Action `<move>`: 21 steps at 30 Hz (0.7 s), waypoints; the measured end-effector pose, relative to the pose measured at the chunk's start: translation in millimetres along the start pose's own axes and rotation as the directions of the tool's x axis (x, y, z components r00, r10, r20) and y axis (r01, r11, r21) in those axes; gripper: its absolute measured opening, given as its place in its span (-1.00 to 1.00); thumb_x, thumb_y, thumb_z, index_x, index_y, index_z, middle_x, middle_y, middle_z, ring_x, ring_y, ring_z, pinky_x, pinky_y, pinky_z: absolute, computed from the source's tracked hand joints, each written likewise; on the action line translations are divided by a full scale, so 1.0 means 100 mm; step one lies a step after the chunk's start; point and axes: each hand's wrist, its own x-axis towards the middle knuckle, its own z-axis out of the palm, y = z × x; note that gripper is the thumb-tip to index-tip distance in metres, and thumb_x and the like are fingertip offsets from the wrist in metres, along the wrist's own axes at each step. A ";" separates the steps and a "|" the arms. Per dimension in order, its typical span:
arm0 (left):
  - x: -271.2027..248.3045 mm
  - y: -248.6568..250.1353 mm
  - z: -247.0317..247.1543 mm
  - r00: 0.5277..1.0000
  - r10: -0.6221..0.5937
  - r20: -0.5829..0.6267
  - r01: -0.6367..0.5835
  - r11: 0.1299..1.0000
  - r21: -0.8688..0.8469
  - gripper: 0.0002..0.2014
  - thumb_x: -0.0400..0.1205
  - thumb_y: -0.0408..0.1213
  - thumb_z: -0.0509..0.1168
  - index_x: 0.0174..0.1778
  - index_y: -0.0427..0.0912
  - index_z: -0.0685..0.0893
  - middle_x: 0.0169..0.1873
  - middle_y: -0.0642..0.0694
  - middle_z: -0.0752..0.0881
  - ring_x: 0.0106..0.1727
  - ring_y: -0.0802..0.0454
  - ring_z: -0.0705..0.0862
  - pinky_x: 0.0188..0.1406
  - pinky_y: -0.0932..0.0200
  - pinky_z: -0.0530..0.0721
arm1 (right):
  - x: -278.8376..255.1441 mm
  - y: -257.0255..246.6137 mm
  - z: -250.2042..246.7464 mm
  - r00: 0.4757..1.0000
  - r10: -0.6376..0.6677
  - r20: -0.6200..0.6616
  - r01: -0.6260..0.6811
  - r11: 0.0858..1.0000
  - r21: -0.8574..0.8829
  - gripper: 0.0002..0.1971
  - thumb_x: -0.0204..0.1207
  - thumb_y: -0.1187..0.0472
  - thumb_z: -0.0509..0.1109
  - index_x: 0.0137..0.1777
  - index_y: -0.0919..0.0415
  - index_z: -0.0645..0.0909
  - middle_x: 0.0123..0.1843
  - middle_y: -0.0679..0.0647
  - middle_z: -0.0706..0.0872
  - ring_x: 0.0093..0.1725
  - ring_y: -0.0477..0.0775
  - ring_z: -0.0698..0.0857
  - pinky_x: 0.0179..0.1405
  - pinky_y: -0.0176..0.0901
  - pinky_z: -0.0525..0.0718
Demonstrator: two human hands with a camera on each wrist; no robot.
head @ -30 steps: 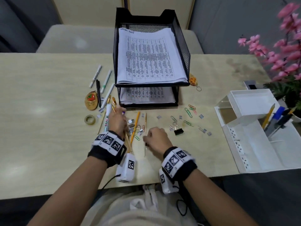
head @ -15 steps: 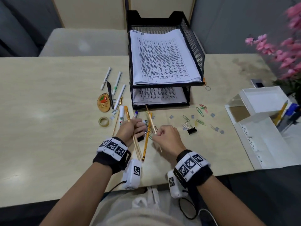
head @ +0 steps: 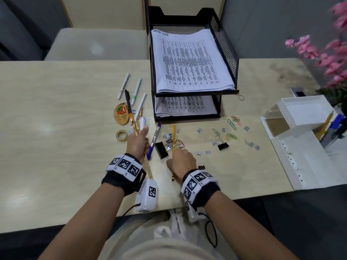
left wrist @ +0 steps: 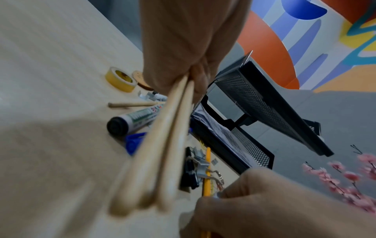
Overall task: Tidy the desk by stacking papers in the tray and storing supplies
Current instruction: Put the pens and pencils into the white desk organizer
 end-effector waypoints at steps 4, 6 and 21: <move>-0.07 -0.03 0.14 0.996 -0.070 -0.060 0.070 0.998 -0.004 -0.71 0.69 -0.22 0.07 -0.38 -0.13 0.33 -0.67 -0.02 0.31 -0.86 0.20 0.25 -0.81 0.48 0.20 | -0.03 0.07 -0.07 1.000 0.018 -0.025 -0.017 0.999 0.038 -0.88 0.48 0.23 0.30 -0.08 0.27 0.48 0.14 0.30 0.64 0.12 0.33 0.63 -0.10 -0.05 0.55; -0.09 -0.03 0.27 0.996 -0.058 -0.062 0.058 0.998 -0.003 -0.69 0.68 -0.24 0.04 -0.41 -0.15 0.31 -0.57 -0.09 0.32 -0.79 0.13 0.34 -0.75 0.40 0.33 | -0.07 0.17 -0.20 0.998 0.043 -0.036 -0.040 0.995 0.090 -0.85 0.45 0.19 0.33 -0.15 0.25 0.45 0.09 0.29 0.64 0.08 0.33 0.63 -0.17 -0.08 0.50; -0.76 0.03 2.60 0.816 0.118 0.566 -0.385 0.842 0.379 -0.57 0.73 -0.11 0.08 -0.43 -0.16 0.57 -0.48 -0.13 0.56 -0.71 0.27 0.49 -0.59 0.36 0.53 | -0.83 2.41 -1.89 0.746 0.331 -0.579 0.026 0.853 0.521 -0.91 0.45 0.34 0.35 -0.24 0.20 0.52 -0.37 0.01 0.60 -0.21 0.15 0.65 -0.23 -0.16 0.64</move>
